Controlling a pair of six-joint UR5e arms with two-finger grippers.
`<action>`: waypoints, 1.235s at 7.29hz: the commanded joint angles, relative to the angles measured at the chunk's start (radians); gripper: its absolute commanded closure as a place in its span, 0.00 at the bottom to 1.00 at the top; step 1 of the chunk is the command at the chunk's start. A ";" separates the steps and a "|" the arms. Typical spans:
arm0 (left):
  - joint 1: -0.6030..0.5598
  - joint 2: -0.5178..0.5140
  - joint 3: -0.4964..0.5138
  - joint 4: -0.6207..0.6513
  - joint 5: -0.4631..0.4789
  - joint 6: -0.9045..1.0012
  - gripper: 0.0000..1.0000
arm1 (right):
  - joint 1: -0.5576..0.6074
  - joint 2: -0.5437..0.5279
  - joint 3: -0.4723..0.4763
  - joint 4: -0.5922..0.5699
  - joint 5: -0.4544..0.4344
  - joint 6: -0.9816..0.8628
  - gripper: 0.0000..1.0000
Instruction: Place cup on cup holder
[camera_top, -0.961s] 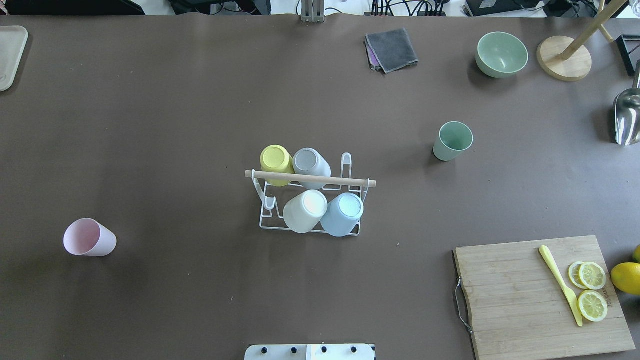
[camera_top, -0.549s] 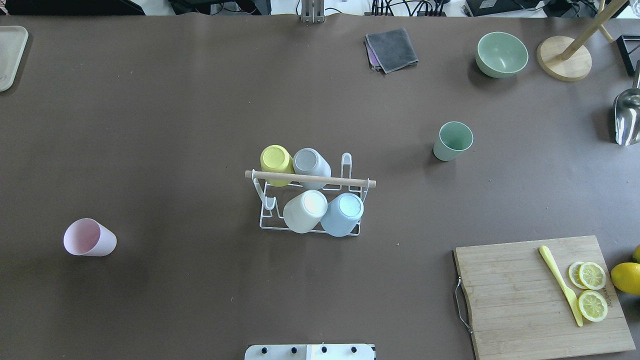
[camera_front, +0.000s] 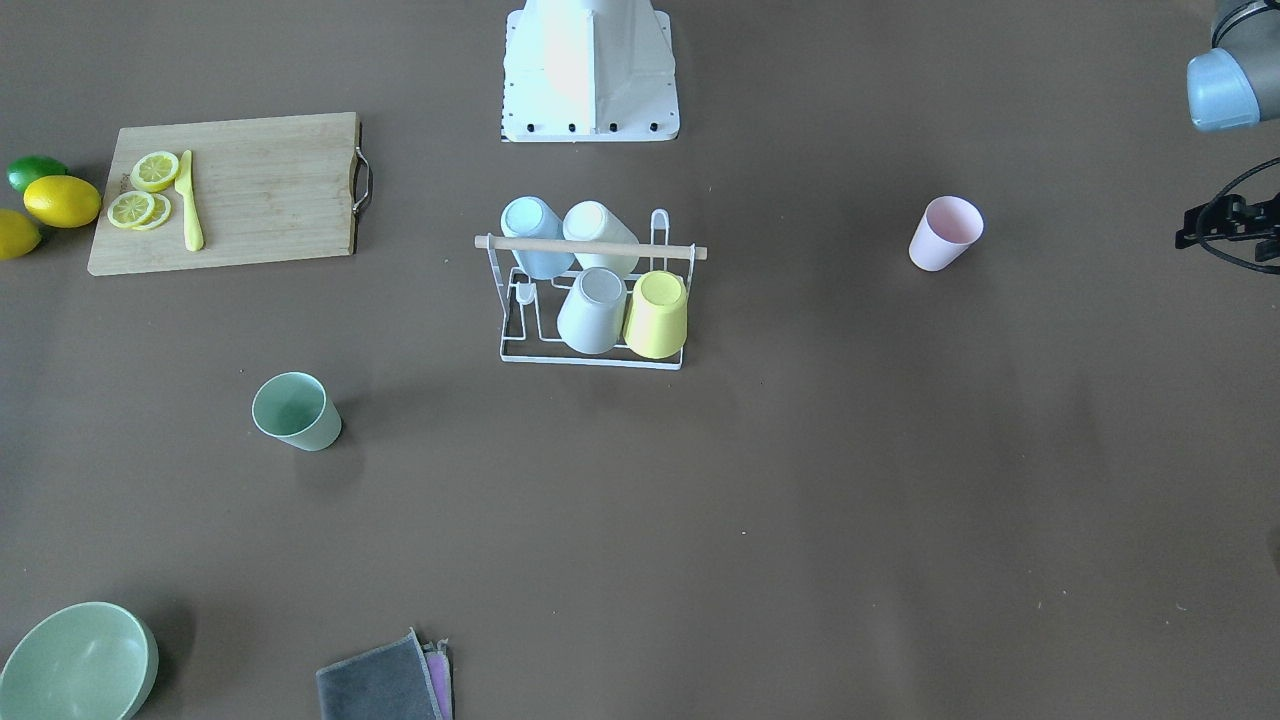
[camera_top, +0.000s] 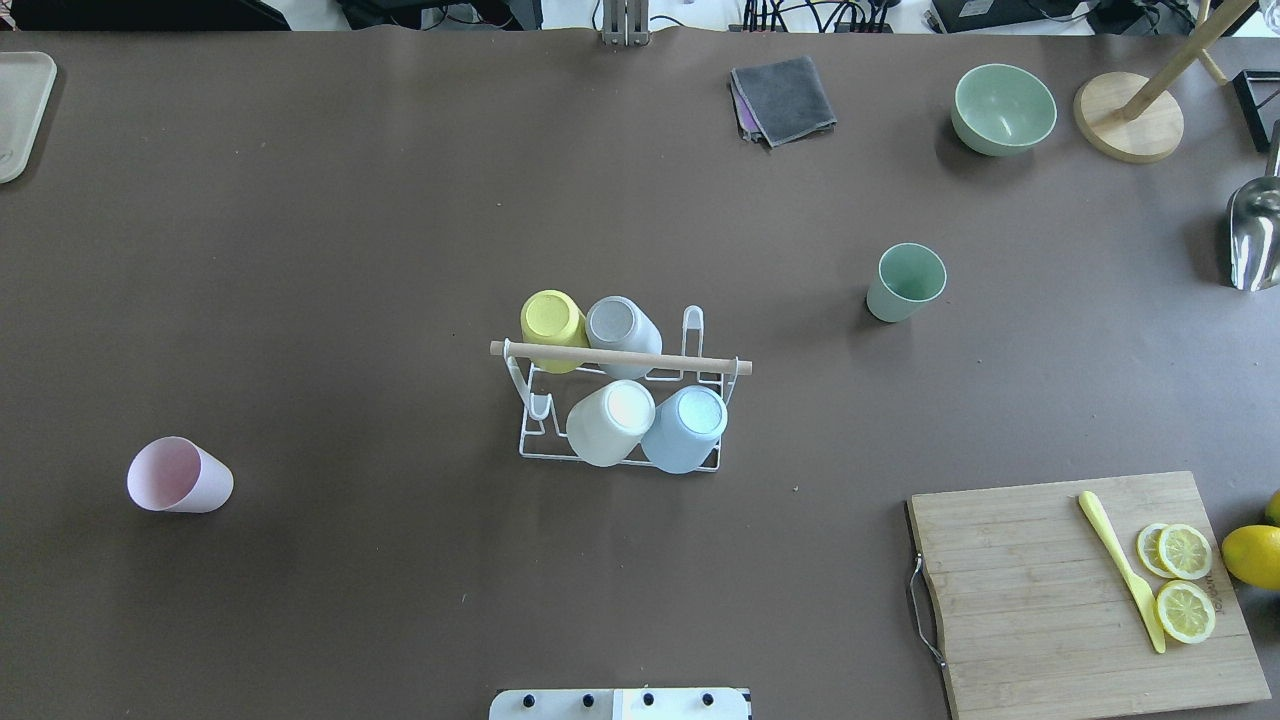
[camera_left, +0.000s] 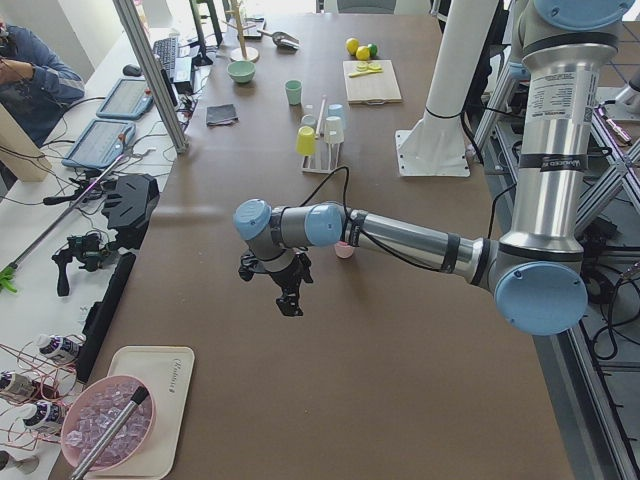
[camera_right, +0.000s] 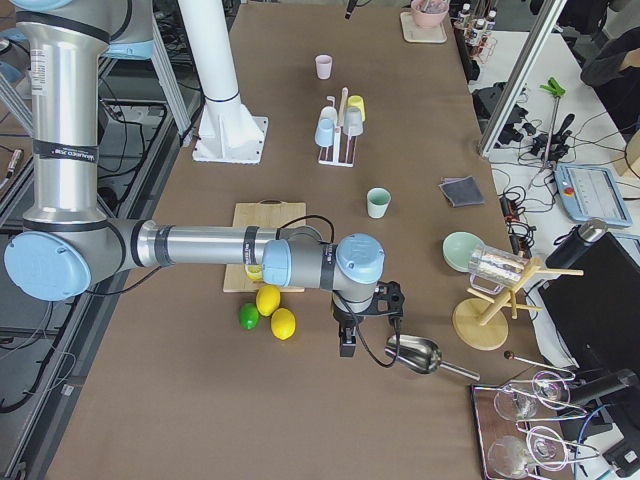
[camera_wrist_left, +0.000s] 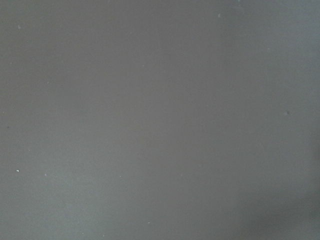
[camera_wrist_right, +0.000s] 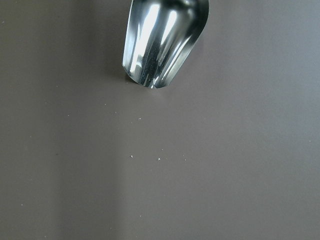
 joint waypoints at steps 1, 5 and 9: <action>0.086 -0.013 0.012 0.003 -0.001 -0.001 0.02 | -0.028 0.046 0.002 0.018 0.002 0.003 0.00; 0.106 -0.146 0.012 0.189 0.149 0.009 0.02 | -0.128 0.076 0.074 0.026 0.036 0.091 0.00; 0.271 -0.378 0.117 0.380 0.156 0.008 0.02 | -0.353 0.205 0.171 0.026 0.066 0.387 0.00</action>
